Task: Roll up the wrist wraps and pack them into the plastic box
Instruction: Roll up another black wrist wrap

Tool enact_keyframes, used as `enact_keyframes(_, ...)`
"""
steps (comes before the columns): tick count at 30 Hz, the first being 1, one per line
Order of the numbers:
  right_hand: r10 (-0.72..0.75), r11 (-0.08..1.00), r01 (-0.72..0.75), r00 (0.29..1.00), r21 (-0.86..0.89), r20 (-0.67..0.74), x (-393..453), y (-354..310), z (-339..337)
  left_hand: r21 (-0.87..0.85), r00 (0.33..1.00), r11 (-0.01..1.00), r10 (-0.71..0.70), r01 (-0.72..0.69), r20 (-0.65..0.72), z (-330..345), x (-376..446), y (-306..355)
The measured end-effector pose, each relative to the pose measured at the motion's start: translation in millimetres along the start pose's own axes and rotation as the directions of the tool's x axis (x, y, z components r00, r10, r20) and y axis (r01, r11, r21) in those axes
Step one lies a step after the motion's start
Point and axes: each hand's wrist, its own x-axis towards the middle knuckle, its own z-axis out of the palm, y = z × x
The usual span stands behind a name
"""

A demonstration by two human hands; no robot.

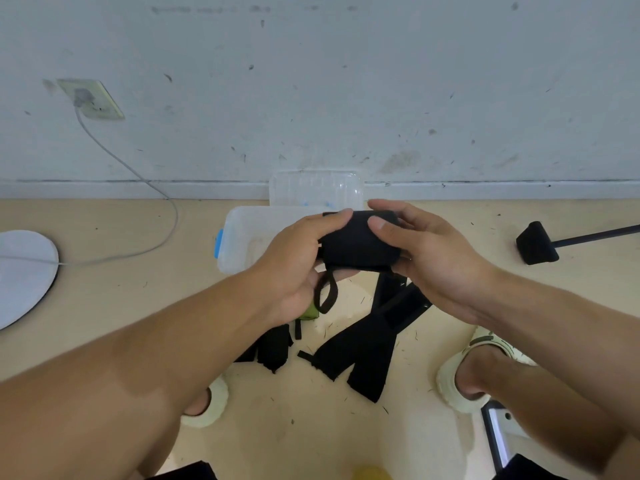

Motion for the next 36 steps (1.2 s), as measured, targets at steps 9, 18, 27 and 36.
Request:
enact_keyframes(9, 0.042, 0.992, -0.046, 0.998, -0.114, -0.038, -17, 18, 28, -0.061, 0.995, 0.998, -0.032, 0.026, -0.091, 11, -7, -31)
enact_keyframes(18, 0.032, 0.993, -0.027, 0.999, -0.115, 0.035, -9, 8, 13, -0.199, 0.998, 0.978, -0.070, 0.067, -0.008, 1, -14, -24)
enact_keyframes(27, 0.228, 0.920, -0.271, 0.958, 0.285, 0.175, -3, 6, 20, -0.015, 0.958, 0.963, 0.265, -0.268, -0.109, -4, -14, -7)
enact_keyframes(36, 0.223, 0.917, -0.213, 0.975, 0.338, 0.007, 11, -3, 39, 0.385, 0.953, 0.893, 0.289, -0.234, -0.090, -24, -10, -3)
